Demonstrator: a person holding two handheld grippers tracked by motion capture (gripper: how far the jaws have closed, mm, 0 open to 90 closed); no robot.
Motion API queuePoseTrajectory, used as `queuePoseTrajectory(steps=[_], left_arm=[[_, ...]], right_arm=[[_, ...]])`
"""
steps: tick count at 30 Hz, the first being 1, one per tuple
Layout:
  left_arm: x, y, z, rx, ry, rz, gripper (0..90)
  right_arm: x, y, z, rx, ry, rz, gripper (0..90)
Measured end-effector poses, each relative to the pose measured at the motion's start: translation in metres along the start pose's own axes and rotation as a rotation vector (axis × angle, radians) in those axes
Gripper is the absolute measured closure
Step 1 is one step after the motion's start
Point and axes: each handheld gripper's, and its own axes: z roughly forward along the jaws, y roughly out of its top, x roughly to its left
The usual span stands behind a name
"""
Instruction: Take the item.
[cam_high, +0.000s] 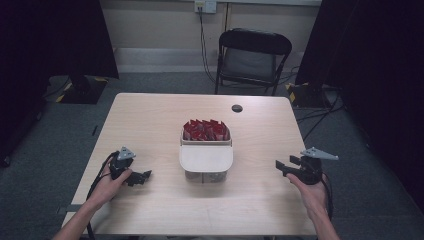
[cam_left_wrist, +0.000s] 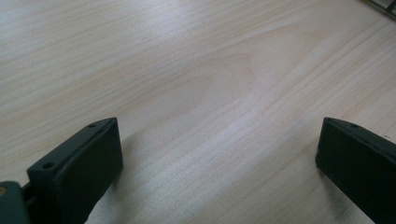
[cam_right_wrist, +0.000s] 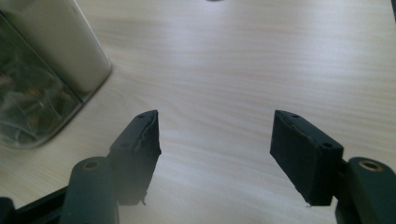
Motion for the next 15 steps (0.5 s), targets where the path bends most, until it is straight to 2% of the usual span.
queuePoseTrajectory(steps=[5,9,15], left_arm=[[0.0,0.0,0.0,0.0,0.0,0.0,0.0],[0.0,0.0,0.0,0.002,-0.002,0.0,0.0],[0.0,0.0,0.0,0.004,-0.002,0.002,0.0]], right_arm=[[0.006,0.007,0.001,-0.005,0.014,-0.012,34.7],[0.013,0.013,0.002,-0.007,0.056,-0.026,35.1],[0.021,0.024,0.004,-0.015,0.086,-0.038,36.1]])
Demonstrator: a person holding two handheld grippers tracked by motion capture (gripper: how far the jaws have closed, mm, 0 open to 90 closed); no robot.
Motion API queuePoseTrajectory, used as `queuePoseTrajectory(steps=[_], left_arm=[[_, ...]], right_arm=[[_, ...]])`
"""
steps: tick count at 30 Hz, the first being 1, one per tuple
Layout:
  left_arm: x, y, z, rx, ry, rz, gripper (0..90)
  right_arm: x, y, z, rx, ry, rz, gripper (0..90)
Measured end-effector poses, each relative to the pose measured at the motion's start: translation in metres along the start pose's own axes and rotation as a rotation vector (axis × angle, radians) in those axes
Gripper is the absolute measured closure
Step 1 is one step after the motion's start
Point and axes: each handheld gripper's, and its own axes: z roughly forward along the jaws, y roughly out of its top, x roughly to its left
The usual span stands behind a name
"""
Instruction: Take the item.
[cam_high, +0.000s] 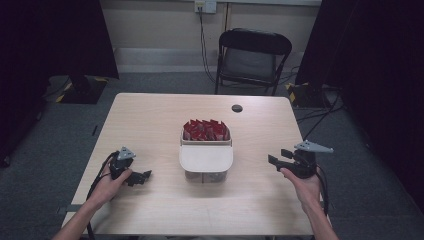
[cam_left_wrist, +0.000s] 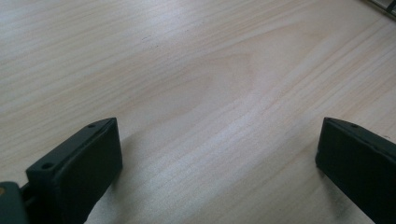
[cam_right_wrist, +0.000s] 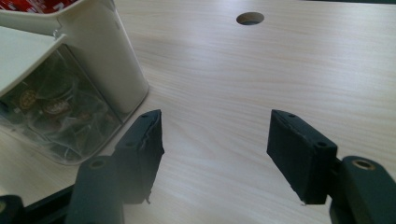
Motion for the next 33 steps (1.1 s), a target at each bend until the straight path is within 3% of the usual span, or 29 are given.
queuePoseTrajectory(steps=[11,17,26,33], left_arm=[[0.0,0.0,0.0,0.003,-0.003,0.002,0.0],[0.0,0.0,0.0,0.002,-0.003,0.003,0.0],[0.0,0.0,0.0,0.002,-0.003,0.003,0.0],[0.0,0.0,0.0,0.001,-0.003,0.001,0.0]], right_arm=[[0.009,0.02,0.009,-0.03,0.059,0.008,42.6],[0.019,0.036,0.019,-0.043,0.084,-0.023,44.7],[0.043,0.057,0.037,-0.072,0.16,-0.053,47.4],[0.053,0.063,0.037,-0.081,0.201,-0.069,50.4]])
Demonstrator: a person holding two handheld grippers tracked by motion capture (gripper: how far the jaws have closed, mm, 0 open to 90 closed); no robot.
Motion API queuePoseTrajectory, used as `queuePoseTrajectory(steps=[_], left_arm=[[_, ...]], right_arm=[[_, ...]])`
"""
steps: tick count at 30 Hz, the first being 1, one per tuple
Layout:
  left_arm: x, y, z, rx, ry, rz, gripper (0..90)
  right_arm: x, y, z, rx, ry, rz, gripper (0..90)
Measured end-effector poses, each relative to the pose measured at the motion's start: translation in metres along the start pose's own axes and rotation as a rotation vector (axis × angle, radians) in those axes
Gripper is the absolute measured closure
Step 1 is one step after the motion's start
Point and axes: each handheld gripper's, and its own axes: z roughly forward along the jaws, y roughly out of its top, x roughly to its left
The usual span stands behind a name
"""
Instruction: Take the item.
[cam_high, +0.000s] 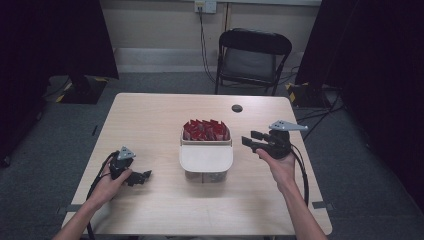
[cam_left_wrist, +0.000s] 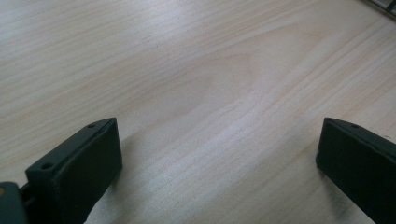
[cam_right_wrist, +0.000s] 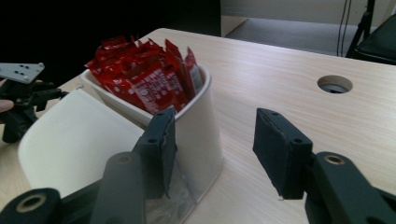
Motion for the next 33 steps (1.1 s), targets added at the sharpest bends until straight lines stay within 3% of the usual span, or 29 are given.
queuePoseTrajectory(steps=[17,22,26,33], left_arm=[[0.0,0.0,0.0,-0.002,0.001,-0.001,0.0],[0.0,0.0,0.0,-0.002,0.001,-0.001,0.0],[0.0,0.0,0.0,-0.004,0.003,-0.002,0.0],[-0.001,-0.001,-0.001,0.0,0.001,0.001,0.0]], right_arm=[[0.022,0.01,0.018,-0.007,0.099,-0.039,57.6],[0.025,0.01,0.023,0.004,0.107,-0.048,57.4],[0.03,0.009,0.031,0.012,0.114,-0.042,52.3],[0.033,0.009,0.041,0.023,0.098,-0.043,52.3]])
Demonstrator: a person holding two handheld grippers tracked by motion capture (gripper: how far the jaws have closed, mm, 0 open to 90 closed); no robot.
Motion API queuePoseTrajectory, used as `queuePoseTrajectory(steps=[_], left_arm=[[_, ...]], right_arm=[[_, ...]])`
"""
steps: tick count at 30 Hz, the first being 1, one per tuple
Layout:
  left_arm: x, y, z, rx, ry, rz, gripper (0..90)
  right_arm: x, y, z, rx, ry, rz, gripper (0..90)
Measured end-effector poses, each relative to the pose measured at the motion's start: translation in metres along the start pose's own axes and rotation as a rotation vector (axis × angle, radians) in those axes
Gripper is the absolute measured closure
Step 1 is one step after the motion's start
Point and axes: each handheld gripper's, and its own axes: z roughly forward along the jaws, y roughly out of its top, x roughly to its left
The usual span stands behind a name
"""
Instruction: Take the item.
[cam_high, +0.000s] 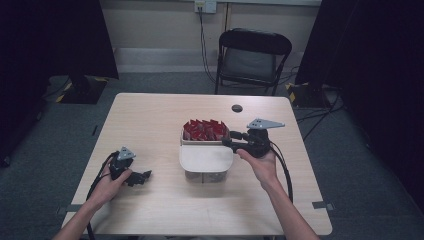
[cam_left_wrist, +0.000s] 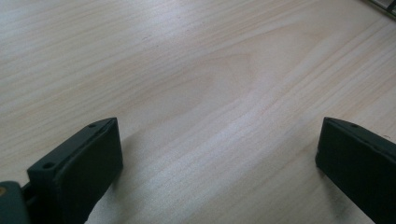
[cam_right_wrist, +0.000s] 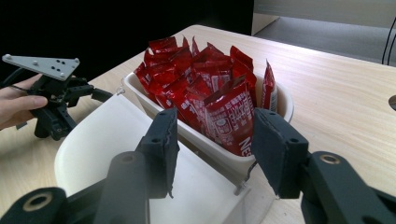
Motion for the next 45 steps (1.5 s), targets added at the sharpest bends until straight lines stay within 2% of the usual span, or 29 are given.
queuePoseTrajectory(steps=[6,12,14,25,27,29,45], left_arm=[[0.0,0.0,0.0,0.0,0.0,0.0,0.0],[0.0,0.0,0.0,0.001,0.0,0.002,0.0],[0.0,0.0,0.0,0.0,0.0,0.0,0.0],[0.0,0.0,-0.001,0.001,-0.001,0.001,0.0],[0.0,0.0,0.0,0.0,-0.001,0.0,0.0],[0.0,0.0,0.0,0.0,-0.001,0.0,0.0],[0.0,-0.001,0.0,-0.001,-0.001,-0.001,0.0]], right_arm=[[-0.002,0.003,0.008,0.035,-0.005,-0.024,51.7],[-0.004,0.006,0.007,0.014,-0.001,-0.019,56.3],[-0.005,0.004,0.01,0.011,0.003,-0.013,63.0],[-0.005,0.004,0.009,0.012,0.008,-0.019,77.8],[-0.006,0.004,0.008,0.013,0.024,-0.025,85.0],[-0.007,0.004,0.008,0.011,0.033,-0.031,88.2],[-0.01,0.009,0.001,-0.024,0.051,-0.014,90.0]])
